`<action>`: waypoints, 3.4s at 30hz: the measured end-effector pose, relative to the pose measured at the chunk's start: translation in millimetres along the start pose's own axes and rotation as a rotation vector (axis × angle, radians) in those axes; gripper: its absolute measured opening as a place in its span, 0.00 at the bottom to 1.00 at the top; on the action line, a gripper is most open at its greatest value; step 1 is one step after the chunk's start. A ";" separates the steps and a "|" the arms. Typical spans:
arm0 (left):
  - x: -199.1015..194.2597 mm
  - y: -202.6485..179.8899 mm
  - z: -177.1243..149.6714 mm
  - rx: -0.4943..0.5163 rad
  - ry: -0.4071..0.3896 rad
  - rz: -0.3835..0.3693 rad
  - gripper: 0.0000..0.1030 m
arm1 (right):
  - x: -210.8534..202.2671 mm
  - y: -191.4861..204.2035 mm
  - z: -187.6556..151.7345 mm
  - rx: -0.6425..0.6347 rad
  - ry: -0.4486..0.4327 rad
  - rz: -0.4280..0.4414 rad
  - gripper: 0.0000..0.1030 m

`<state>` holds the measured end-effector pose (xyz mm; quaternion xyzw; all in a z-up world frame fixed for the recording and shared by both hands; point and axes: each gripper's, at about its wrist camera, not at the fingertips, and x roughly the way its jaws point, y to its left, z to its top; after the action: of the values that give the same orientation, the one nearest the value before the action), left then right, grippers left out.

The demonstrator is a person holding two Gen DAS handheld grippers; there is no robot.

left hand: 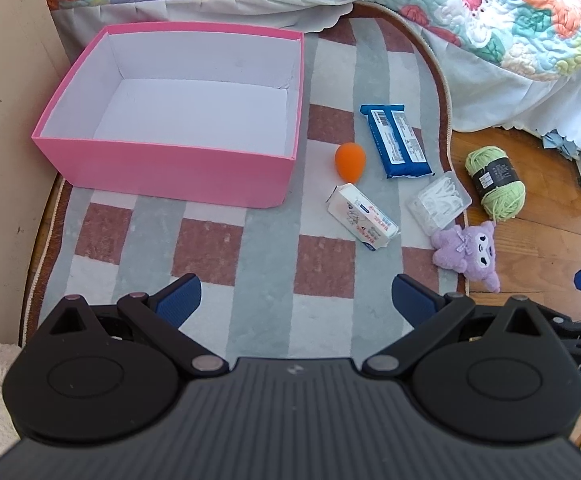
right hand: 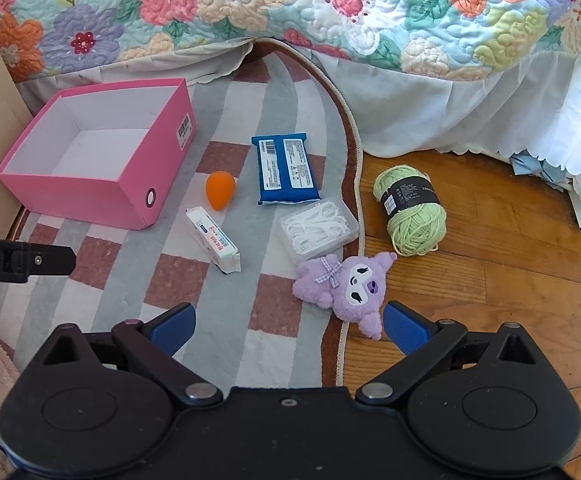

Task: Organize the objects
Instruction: 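Move the left tool toward the purple plush doll, then close the left tool on the purple plush doll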

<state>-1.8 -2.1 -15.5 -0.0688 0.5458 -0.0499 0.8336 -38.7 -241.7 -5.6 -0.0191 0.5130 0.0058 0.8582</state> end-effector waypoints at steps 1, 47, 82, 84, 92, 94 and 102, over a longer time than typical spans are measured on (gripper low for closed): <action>0.2 -0.4 -0.1 0.002 0.001 0.001 1.00 | 0.9 -0.6 -0.1 0.003 0.003 -0.004 0.99; -5.2 -21.4 -6.3 0.119 -0.004 0.051 1.00 | -1.0 -35.4 -2.7 0.198 -0.066 -0.008 0.99; 68.3 -126.7 22.8 0.239 -0.015 -0.259 0.92 | 65.2 -71.7 -23.9 -0.062 -0.176 0.104 0.97; 79.4 -136.5 19.7 0.269 -0.010 -0.277 0.90 | 77.3 -73.2 -27.4 -0.070 -0.171 0.121 0.95; 135.8 -151.0 16.1 0.279 0.126 -0.354 0.79 | 118.5 -77.6 -43.0 -0.067 -0.172 0.200 0.92; 142.7 -151.4 14.8 0.278 0.114 -0.350 0.76 | 125.3 -81.1 -44.4 -0.047 -0.170 0.211 0.92; 171.7 -156.4 14.6 0.233 0.092 -0.373 0.59 | 156.5 -113.8 -45.4 0.126 -0.125 0.284 0.78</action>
<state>78.9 -182.5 -138.3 -0.0695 0.5519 -0.2688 0.7864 -1.3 -358.7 -161.8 0.1077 0.4555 0.0958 0.8785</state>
